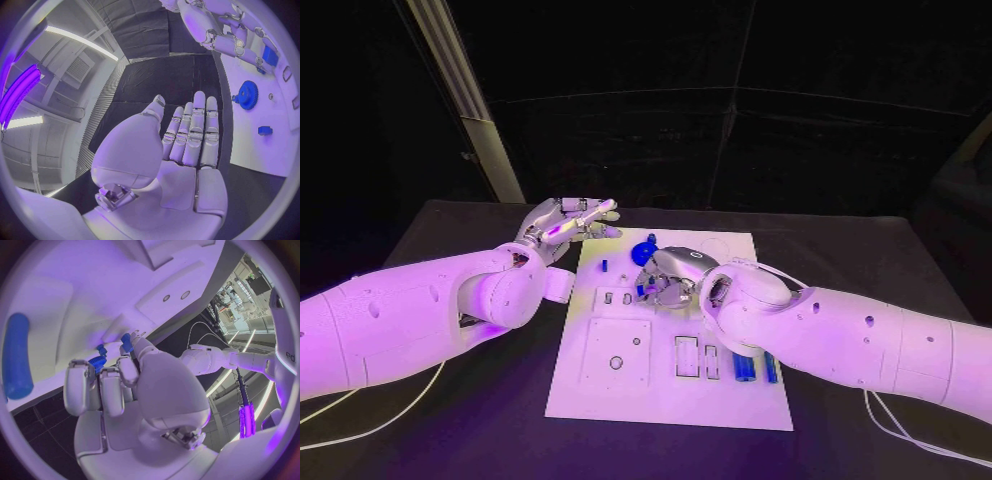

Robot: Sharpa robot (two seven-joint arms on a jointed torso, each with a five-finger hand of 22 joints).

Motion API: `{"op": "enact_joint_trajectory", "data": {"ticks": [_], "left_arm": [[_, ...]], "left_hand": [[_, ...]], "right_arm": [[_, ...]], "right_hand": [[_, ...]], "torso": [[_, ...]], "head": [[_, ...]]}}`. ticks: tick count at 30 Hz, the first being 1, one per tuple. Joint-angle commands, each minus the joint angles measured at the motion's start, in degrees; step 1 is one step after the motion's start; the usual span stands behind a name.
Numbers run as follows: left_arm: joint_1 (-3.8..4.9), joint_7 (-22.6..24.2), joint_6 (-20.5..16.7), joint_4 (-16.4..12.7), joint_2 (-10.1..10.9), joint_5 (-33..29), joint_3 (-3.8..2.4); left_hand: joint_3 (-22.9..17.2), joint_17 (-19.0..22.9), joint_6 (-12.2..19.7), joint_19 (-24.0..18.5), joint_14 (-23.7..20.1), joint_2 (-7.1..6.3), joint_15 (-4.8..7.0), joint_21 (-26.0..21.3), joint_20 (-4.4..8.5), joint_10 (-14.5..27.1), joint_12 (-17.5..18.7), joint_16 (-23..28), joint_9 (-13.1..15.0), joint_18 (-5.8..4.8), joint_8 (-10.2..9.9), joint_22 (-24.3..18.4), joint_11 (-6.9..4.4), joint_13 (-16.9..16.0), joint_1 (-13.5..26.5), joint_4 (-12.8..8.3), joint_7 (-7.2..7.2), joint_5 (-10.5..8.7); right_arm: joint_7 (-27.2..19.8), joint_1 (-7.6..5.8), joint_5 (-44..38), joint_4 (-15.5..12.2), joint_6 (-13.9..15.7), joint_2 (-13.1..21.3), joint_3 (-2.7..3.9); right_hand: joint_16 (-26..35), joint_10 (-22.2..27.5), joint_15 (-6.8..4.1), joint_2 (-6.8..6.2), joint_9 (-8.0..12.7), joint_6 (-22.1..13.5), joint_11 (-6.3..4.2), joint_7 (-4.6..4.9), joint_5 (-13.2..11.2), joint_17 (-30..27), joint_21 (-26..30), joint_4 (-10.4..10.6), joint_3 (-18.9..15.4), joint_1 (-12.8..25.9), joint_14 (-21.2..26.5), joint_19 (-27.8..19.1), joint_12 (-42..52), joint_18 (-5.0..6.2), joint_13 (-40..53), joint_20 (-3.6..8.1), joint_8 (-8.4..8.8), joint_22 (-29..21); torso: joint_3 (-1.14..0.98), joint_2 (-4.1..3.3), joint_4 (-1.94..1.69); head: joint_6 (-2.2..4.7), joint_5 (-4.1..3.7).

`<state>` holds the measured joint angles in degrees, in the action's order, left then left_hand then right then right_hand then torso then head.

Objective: Assemble the parts on the task board

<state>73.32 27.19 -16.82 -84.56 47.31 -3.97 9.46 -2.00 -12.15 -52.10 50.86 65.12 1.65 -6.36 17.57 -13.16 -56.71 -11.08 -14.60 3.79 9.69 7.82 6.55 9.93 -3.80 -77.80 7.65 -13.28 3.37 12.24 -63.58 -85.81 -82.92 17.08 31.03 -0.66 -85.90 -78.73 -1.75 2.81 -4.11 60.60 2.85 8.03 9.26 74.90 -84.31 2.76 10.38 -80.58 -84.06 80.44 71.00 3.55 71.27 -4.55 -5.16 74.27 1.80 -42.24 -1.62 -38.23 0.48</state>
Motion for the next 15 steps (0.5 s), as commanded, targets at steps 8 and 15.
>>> {"op": "enact_joint_trajectory", "data": {"ticks": [8,15], "left_arm": [[0.12,0.5,0.8,0.1,-0.2,0.0,-0.04],[0.12,0.5,0.8,0.1,-0.3,0.0,-0.04]], "left_hand": [[0.0,-0.1,-0.1,0.3,0.2,0.07,-0.16,-0.3,-0.04,0.1,-0.1,0.2,0.0,0.89,-0.2,-0.1,-0.23,0.1,-0.7,-0.3,0.29,-0.26],[0.0,-0.1,-0.1,0.3,0.2,0.07,-0.16,-0.3,-0.04,0.1,-0.1,0.2,0.0,0.89,-0.2,-0.1,-0.23,0.1,-0.7,-0.3,0.29,-0.26]], "right_arm": [[1.1,0.52,-3.0,0.6,-2.5,-1.2,-0.01],[1.3,0.66,-3.4,0.9,-3.1,-1.4,-0.01]], "right_hand": [[0.3,-0.4,-0.27,-0.02,-0.1,2.0,-0.93,-1.24,0.4,6.1,0.2,0.6,1.1,0.5,-4.1,-0.2,-0.2,-0.18,0.0,0.13,-0.41,-0.1],[0.3,-0.4,-0.27,-0.11,-0.1,2.0,-0.93,-1.23,0.5,6.1,0.2,0.6,1.2,0.6,-4.1,-0.3,-0.2,-0.17,0.0,0.13,-0.4,-0.2]], "torso": [[-0.08,0.01,-0.02],[-0.07,0.0,0.0]], "head": [[-0.4,0.31],[-0.47,0.36]]}}
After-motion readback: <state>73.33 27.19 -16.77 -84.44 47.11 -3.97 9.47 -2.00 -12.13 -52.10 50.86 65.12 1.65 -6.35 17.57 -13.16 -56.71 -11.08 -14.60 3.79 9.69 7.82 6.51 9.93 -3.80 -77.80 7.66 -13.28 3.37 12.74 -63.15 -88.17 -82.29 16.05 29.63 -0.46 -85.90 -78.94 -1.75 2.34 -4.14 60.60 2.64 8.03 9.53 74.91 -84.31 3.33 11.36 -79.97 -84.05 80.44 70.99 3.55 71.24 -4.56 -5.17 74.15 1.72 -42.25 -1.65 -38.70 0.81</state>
